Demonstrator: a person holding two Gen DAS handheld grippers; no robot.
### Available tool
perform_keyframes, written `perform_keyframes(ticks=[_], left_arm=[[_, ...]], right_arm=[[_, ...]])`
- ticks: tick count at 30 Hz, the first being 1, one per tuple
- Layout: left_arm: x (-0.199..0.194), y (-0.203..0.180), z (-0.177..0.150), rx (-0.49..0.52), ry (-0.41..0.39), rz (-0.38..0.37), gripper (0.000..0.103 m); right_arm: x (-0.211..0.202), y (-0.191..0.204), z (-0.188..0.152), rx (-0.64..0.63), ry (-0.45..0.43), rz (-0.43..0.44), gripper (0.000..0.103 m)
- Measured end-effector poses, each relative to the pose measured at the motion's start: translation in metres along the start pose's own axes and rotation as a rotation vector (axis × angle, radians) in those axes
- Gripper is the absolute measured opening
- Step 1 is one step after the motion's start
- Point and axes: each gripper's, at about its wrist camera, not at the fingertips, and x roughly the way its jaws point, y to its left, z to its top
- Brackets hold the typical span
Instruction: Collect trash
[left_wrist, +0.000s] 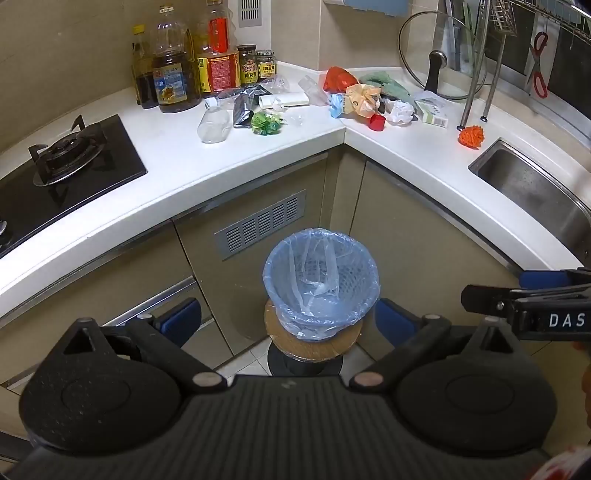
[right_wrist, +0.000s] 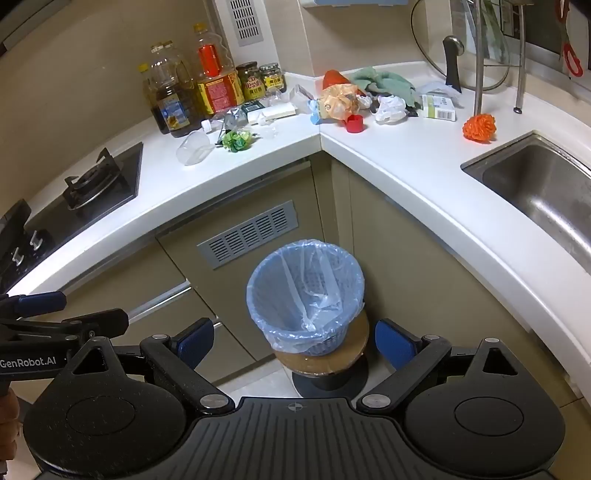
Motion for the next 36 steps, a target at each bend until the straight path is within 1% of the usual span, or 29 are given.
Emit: perform_keyframes(ticks=[36], left_arm=[[-0.0001,0.0000,0.0000,-0.001,-0.004,-0.001,0.100]], right_arm=[[-0.0030,-0.0012,-0.0004,-0.003,-0.005,0.002,0.094]])
